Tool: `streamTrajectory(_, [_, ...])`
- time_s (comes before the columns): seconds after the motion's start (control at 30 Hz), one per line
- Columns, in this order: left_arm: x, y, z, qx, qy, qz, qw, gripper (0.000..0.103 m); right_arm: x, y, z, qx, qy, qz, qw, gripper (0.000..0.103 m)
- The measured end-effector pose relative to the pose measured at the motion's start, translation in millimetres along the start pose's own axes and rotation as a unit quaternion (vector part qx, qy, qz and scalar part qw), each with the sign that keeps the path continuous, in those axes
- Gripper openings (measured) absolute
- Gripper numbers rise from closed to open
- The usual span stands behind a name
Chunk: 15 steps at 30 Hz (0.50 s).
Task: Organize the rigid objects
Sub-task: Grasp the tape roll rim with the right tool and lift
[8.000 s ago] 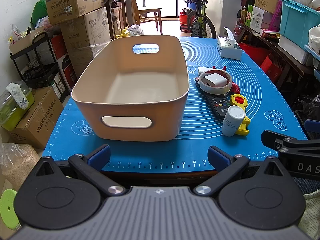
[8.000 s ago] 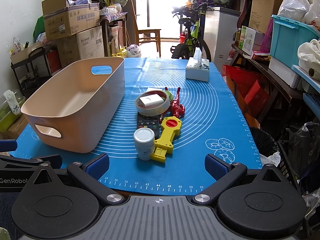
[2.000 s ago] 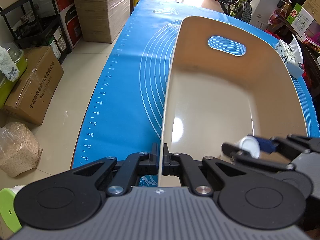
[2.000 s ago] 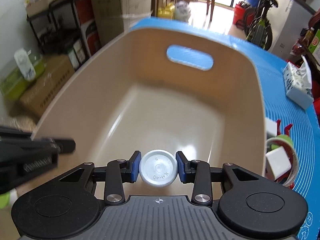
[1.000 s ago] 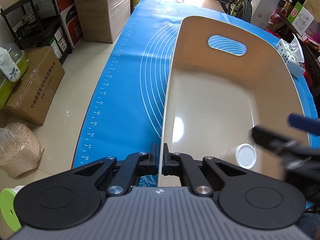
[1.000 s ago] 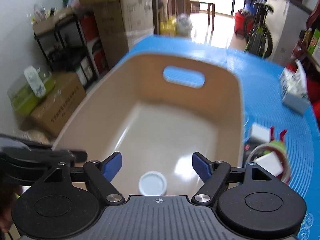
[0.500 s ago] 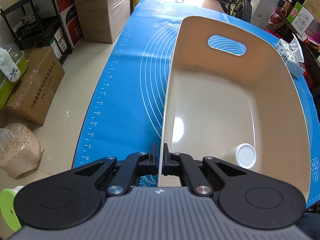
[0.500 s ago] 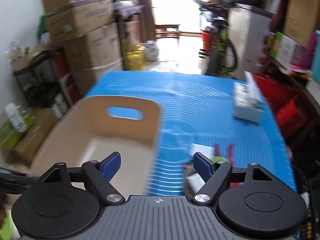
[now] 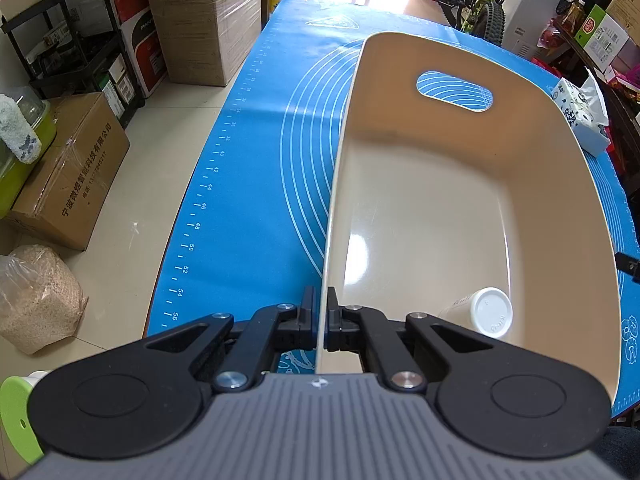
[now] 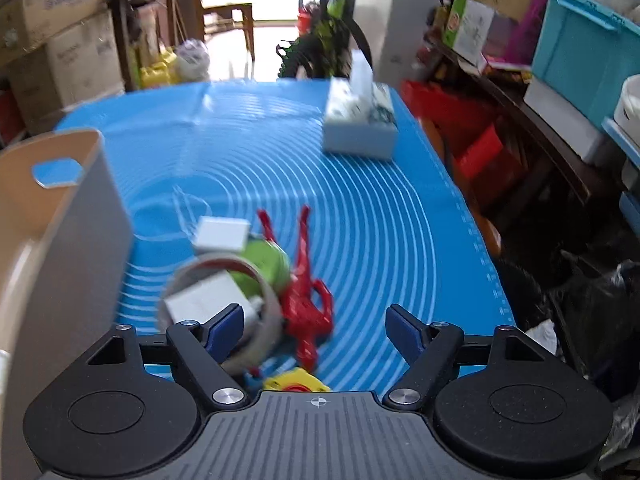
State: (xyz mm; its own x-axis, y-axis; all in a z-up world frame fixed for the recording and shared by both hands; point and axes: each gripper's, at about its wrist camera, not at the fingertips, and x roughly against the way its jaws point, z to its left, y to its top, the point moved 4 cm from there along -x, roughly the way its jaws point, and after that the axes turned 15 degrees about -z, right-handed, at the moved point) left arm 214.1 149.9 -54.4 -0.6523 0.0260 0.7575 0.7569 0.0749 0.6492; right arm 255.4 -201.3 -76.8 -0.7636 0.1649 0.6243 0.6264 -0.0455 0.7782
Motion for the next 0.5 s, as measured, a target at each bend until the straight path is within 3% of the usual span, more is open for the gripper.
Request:
streamTrajectory(0.27, [0.0,-0.4,-0.3,0.000,0.001,0.000,1.0000,0.005,-11.3,-9.2,5.0,0.017,0.004,0.008,1.000,0.077])
streamTrajectory(0.5, [-0.1,-0.2,-0.5,-0.001,0.004,0.000,1.0000,0.008,-15.5,-12.7,14.2,0.032,0.010,0.013,0.999,0.064])
